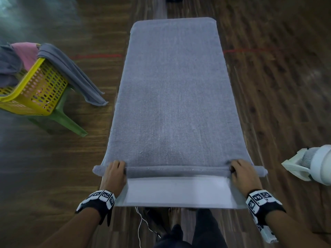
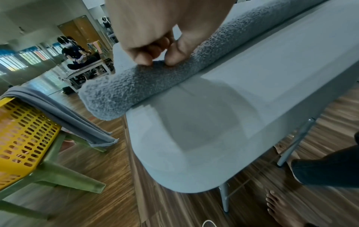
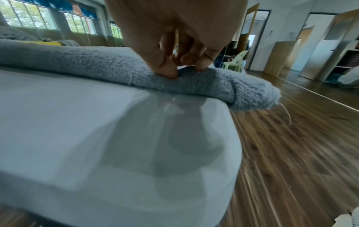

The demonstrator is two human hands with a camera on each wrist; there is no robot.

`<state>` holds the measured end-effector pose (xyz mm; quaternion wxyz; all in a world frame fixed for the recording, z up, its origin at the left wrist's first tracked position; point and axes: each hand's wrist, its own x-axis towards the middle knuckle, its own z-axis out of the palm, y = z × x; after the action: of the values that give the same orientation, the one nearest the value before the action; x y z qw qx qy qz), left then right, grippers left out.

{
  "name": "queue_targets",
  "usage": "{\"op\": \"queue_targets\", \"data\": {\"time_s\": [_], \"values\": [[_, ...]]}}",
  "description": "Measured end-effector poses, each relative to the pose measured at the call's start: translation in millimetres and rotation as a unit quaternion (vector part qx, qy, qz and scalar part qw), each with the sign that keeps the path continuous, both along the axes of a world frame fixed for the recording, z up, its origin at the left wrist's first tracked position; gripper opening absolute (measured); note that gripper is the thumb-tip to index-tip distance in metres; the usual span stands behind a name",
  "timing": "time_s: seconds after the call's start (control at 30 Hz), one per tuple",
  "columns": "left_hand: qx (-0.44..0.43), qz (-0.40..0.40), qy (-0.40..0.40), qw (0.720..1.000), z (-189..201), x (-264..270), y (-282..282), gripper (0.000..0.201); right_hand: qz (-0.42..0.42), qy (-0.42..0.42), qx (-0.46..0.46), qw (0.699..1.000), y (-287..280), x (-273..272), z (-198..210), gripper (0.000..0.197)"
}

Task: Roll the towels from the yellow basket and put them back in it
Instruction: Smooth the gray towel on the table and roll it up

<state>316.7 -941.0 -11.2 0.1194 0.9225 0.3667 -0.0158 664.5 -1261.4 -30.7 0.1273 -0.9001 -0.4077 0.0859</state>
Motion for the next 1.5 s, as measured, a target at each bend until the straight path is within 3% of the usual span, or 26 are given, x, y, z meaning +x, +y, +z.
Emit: {"op": "queue_targets", "data": {"time_s": [0.1,0.2,0.4,0.67,0.8,0.97,1.17,1.27,1.4,1.5], "values": [[-0.019,-0.004,-0.004,1.000,-4.2,-1.8,-2.0,0.037,0.001,0.023,-0.038,0.999,0.0,0.7,-6.7,0.034],[-0.014,-0.002,-0.021,1.000,-3.4,-1.0,-4.1,0.037,-0.003,0.038,-0.019,0.999,-1.3,4.6,-9.8,0.040],[-0.022,-0.012,-0.026,0.999,-3.1,-1.6,3.4,0.031,0.011,-0.021,0.028,0.999,-3.8,-4.4,-11.1,0.038],[-0.056,-0.008,-0.004,0.998,-4.4,-32.2,-28.1,0.021,-0.019,-0.003,0.051,0.999,-33.2,-33.7,-19.3,0.025],[-0.076,0.001,0.010,0.997,0.5,-48.4,-42.5,0.025,-0.027,-0.009,0.020,0.999,-47.8,-48.7,-13.5,0.023],[-0.069,-0.015,0.031,0.997,-0.8,-57.2,-48.0,0.011,-0.063,-0.011,-0.045,0.997,-58.7,-59.7,-9.0,0.019],[-0.067,-0.035,-0.055,0.996,-2.3,-51.9,-36.9,0.046,-0.023,-0.011,0.058,0.998,-50.4,-41.0,-8.9,0.037],[-0.081,-0.004,-0.063,0.995,-9.2,-61.0,-52.2,0.043,-0.011,-0.007,0.077,0.997,-61.8,-62.3,-20.5,0.027],[-0.077,-0.014,-0.037,0.996,-24.7,-68.7,-64.0,0.048,0.004,-0.006,0.042,0.999,-73.9,-80.6,-24.6,0.039],[-0.072,0.000,-0.043,0.996,-14.5,-55.2,-58.7,0.040,-0.022,-0.008,0.011,1.000,-64.6,-70.2,-16.4,0.035]]}}
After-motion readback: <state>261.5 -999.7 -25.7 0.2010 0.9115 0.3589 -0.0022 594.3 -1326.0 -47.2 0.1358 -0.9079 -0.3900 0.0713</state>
